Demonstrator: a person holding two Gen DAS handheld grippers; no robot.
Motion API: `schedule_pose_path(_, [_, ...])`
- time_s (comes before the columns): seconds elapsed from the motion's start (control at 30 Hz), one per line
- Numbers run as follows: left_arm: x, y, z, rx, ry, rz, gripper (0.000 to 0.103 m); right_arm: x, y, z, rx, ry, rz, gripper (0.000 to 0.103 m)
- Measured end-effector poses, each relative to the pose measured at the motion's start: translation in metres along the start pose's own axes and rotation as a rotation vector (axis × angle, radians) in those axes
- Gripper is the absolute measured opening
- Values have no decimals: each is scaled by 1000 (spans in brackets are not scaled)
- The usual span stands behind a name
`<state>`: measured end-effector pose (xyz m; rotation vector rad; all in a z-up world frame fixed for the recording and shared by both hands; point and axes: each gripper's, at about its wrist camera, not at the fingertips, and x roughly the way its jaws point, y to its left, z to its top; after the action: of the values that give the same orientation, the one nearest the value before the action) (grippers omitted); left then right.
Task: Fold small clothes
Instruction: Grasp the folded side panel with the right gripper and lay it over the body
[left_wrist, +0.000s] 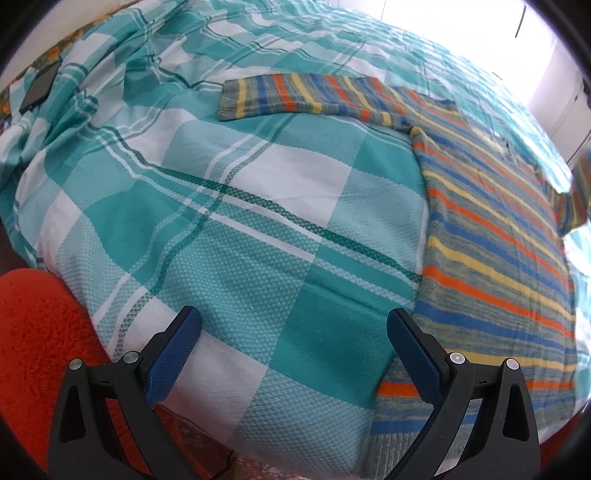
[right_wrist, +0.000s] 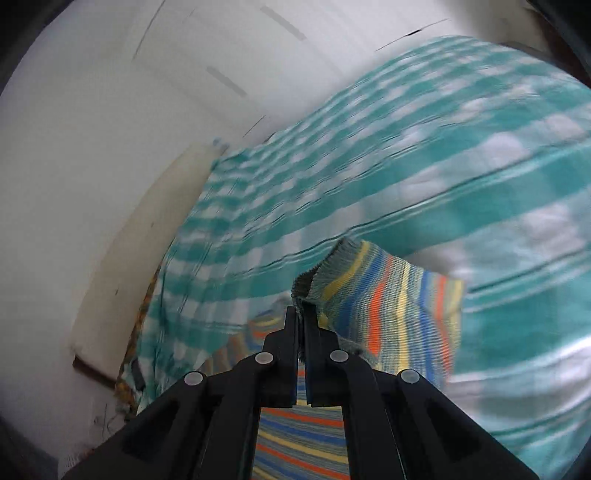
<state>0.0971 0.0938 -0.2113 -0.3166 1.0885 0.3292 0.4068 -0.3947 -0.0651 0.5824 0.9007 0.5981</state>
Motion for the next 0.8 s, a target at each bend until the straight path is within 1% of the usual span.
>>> schedule_pose_path(0.1, [0,6,1,-18,7,-21,101,64,45,-11,-57,71,11,3])
schedule_pose_path(0.13, [0,7,1,-21,9,-26,101,83,54,-16,-67,93,15,6])
schedule_pose_path(0.17, [0,7,1,-23,10,-29,101,103,59,-19,-62,127,22,12])
schedule_pose_path(0.2, [0,7,1,-24,10,-31,101,123,60,-23,-50,171,16,34])
schedule_pose_path(0.23, [0,7,1,-22,10,-32,101,136,56,-26,-41,192,-1,55])
schedule_pose_path(0.27, [0,6,1,-21,11,-32,101,141,54,-28,-38,188,-15,55])
schedule_pose_path(0.33, [0,5,1,-19,12,-32,101,138,39,-26,-26,164,-26,55])
schedule_pose_path(0.37, [1,4,1,-17,15,-29,101,134,26,-26,-5,156,-55,53])
schedule_pose_path(0.4, [3,3,1,-13,18,-23,101,129,17,-25,-3,159,-100,49])
schedule_pose_path(0.47, [6,0,1,-5,23,-13,101,125,1,-27,-76,198,-271,44])
schedule_pose_path(0.5, [7,-1,1,-1,24,-8,101,128,-3,-28,-119,232,-348,38])
schedule_pose_path(0.53, [8,-2,1,4,24,-1,101,130,-10,-34,-162,270,-422,33])
schedule_pose_path(0.57, [8,-3,1,7,24,5,101,132,-19,-40,-193,302,-469,32])
schedule_pose_path(0.6, [9,-5,1,12,24,13,101,133,-28,-48,-215,322,-499,31])
schedule_pose_path(0.63, [10,-5,0,15,24,17,101,134,-33,-54,-236,331,-499,25])
schedule_pose_path(0.67, [10,-6,1,19,25,23,101,136,-38,-62,-260,341,-464,21])
schedule_pose_path(0.7, [10,-7,0,25,24,28,101,141,-46,-73,-284,368,-435,13])
schedule_pose_path(0.73, [10,-7,0,27,23,30,101,147,-55,-82,-311,403,-484,5])
schedule_pose_path(0.77, [8,-8,-1,33,17,31,101,152,-72,-91,-333,452,-593,0])
schedule_pose_path(0.8, [7,-7,-1,36,14,31,101,148,-87,-92,-311,449,-618,0])
